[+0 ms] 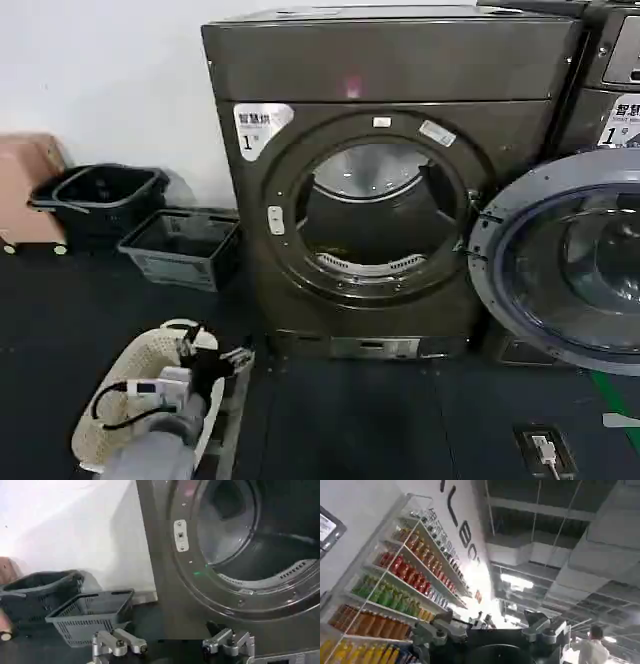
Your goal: Grasp the clothes from the dryer.
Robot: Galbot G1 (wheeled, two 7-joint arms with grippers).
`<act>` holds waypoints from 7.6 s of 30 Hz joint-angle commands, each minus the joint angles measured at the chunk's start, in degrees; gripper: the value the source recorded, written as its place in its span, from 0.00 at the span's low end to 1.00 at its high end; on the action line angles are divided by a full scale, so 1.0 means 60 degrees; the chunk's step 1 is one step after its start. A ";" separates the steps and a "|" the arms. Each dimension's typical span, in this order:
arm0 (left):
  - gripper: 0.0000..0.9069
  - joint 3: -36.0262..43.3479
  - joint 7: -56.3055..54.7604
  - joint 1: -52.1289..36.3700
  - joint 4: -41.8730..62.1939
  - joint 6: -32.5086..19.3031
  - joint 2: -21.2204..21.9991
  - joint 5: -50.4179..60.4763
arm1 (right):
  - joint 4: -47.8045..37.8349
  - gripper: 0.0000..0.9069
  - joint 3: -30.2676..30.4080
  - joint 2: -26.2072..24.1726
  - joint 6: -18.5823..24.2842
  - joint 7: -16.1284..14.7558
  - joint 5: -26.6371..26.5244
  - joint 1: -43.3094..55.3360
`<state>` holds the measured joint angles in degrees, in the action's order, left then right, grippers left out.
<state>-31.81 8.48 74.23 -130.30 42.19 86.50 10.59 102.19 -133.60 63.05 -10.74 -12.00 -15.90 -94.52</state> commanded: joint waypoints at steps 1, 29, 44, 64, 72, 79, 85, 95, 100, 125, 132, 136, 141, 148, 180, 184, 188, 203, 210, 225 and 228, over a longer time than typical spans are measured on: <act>1.00 0.0020 0.0019 0.0013 0.0022 0.0468 0.0005 0.0034 | 0.0010 1.00 -0.0024 0.0006 -0.0030 -0.0031 0.0009 0.0017; 1.00 0.0040 0.0051 0.0074 -0.0056 0.0468 0.0002 0.0022 | -0.0182 1.00 0.0208 0.0041 0.0270 0.0814 -0.0527 -0.0001; 1.00 0.0025 0.0101 0.0103 -0.0078 0.0468 -0.0021 0.0034 | -0.0198 1.00 0.0204 0.0040 0.0225 0.0860 -0.0553 0.0006; 1.00 0.0036 0.0103 0.0073 -0.0040 0.0468 -0.0026 -0.0003 | -0.0230 1.00 0.0275 0.0041 0.0229 0.0898 -0.0545 0.0046; 1.00 0.0044 0.0103 0.0063 -0.0018 0.0468 -0.0025 -0.0026 | -0.0248 1.00 0.0270 0.0001 0.0204 0.0920 -0.0549 0.0061; 1.00 0.0057 0.0108 0.0063 -0.0002 0.0468 -0.0012 -0.0018 | -0.0271 1.00 0.0289 0.0019 0.0196 0.0921 -0.0547 0.0076; 1.00 0.0060 0.0117 0.0075 0.0016 0.0468 -0.0010 -0.0021 | -0.0281 1.00 0.0304 0.0033 0.0197 0.0916 -0.0547 0.0089; 1.00 0.0067 0.0123 0.0088 0.0017 0.0468 -0.0004 -0.0018 | -0.0301 1.00 0.0289 0.0034 0.0189 0.0918 -0.0548 0.0085; 1.00 0.0066 0.0122 0.0090 0.0032 0.0468 -0.0003 -0.0014 | -0.0330 1.00 0.0285 0.0043 0.0192 0.0920 -0.0550 0.0079; 1.00 0.0050 0.0135 0.0152 -0.0010 0.0468 -0.0003 -0.0026 | -0.0365 1.00 0.0271 0.0032 0.0191 0.0919 -0.0552 0.0087; 1.00 0.0058 0.0134 0.0149 -0.0021 0.0468 0.0011 -0.0022 | -0.0360 1.00 0.0278 0.0085 0.0273 0.0920 -0.0539 0.0081; 1.00 0.0049 0.0137 0.0169 -0.0053 0.0468 -0.0001 -0.0038 | -0.0341 1.00 0.0297 0.0142 0.0314 0.0986 -0.0548 0.0078; 1.00 0.0064 0.0136 0.0181 -0.0047 0.0468 0.0001 -0.0032 | -0.0316 1.00 0.0248 0.0146 0.0299 0.1034 -0.0669 0.0063; 1.00 0.0067 0.0139 0.0180 -0.0032 0.0468 -0.0004 -0.0029 | -0.0258 1.00 0.0252 0.0206 0.0278 0.1141 -0.0997 0.0074; 1.00 0.0075 0.0148 0.0060 0.0069 0.0468 -0.0012 -0.0004 | -0.0184 1.00 0.0186 0.0238 0.0342 0.1069 -0.1452 0.0031; 1.00 0.0077 0.0156 0.0040 0.0071 0.0468 -0.0030 -0.0013 | -0.0176 1.00 0.0198 0.0256 0.0344 0.1066 -0.1457 0.0036; 1.00 0.0089 0.0154 0.0061 0.0071 0.0468 -0.0017 -0.0001 | -0.0198 1.00 0.0188 0.0231 0.0345 0.1071 -0.1459 0.0026; 1.00 0.0078 0.0188 0.0127 0.0058 0.0468 0.0010 0.0034 | -0.0284 1.00 0.0079 0.0234 0.0344 0.1069 -0.1466 -0.0011; 1.00 0.0097 0.0191 0.0146 0.0066 0.0468 0.0022 0.0025 | -0.0280 1.00 0.0092 0.0240 0.0345 0.1059 -0.1462 -0.0007; 1.00 0.0076 0.0208 0.0176 -0.0008 0.0468 0.0025 0.0002 | -0.0283 1.00 0.0148 0.0225 0.0360 0.1046 -0.1439 0.0020; 1.00 0.0069 0.0211 0.0173 -0.0011 0.0468 0.0018 0.0000 | -0.0270 1.00 0.0147 0.0215 0.0357 0.1041 -0.1435 0.0044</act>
<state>-31.36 9.72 75.25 -130.23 42.19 86.63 10.62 100.55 -132.70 64.35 -8.61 -5.75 -24.54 -94.31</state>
